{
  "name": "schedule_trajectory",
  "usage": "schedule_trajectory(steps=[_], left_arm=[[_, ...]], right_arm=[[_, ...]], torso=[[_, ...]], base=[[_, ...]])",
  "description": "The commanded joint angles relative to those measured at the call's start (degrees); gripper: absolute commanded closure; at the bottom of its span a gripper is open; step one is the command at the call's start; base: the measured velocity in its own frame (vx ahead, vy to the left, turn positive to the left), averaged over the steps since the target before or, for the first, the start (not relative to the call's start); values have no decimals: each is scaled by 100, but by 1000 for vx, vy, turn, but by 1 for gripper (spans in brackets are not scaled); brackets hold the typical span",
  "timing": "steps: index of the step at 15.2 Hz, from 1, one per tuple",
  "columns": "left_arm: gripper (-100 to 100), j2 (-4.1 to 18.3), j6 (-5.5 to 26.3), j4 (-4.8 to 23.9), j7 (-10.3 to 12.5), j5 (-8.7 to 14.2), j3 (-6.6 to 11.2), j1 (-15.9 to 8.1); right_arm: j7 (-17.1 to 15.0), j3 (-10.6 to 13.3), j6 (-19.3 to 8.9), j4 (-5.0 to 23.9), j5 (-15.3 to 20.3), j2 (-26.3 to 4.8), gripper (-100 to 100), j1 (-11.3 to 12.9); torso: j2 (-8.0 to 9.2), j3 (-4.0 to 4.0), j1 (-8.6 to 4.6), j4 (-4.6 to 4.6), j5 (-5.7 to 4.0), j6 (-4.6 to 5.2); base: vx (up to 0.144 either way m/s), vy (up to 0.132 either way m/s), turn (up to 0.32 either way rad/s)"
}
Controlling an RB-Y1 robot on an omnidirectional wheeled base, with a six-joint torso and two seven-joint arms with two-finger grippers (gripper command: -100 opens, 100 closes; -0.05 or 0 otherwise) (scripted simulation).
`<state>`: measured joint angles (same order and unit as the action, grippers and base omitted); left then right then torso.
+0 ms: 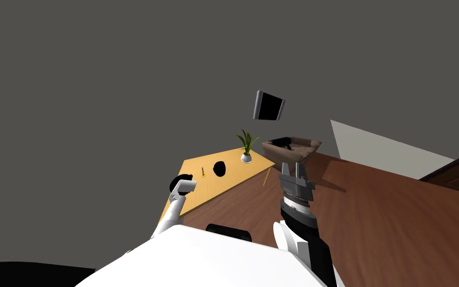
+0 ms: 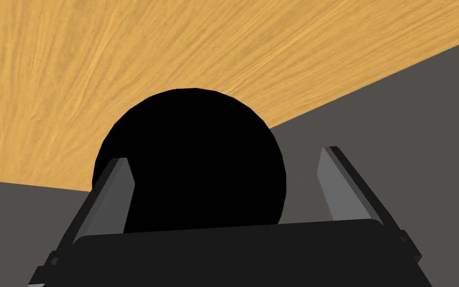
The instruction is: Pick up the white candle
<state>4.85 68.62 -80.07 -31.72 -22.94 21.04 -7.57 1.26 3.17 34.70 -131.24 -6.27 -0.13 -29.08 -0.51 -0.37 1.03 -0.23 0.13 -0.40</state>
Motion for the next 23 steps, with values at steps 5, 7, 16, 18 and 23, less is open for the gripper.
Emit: schedule_trajectory(steps=[5, 7, 16, 18, 23], left_arm=[[-100, 424, 188, 627, -38, 13, 511, -403], [-100, 538, 231, 845, -50, 37, 660, -539], [-100, 997, 364, 1631, -100, 182, 1121, -1038], [-100, 1136, 392, 1831, -116, 235, 1221, -1172], [-100, 1435, 420, 2223, -158, 370, 1387, -1459]], right_arm=[[0, 0, 0, 0, 0, 0, 0, -1], [0, 0, 0, 0, 0, 0, 0, 0], [0, 0, 0, 0, 0, 0, 0, 0], [0, 0, 0, 0, 0, 0, 0, 0], [0, 0, 0, 0, 0, 0, 0, -1]], torso=[[-16, -10, -6, -4, -1, 1], [-14, -9, -6, -3, -1, 1], [-2, -1, -13, -1, -2, 1], [-2, -1, -22, 0, -4, 1], [-10, -6, -14, -2, -3, 0]], base=[[49, -55, -198], [35, -54, -178], [21, -60, -136], [30, -94, -154], [47, -69, -134]])
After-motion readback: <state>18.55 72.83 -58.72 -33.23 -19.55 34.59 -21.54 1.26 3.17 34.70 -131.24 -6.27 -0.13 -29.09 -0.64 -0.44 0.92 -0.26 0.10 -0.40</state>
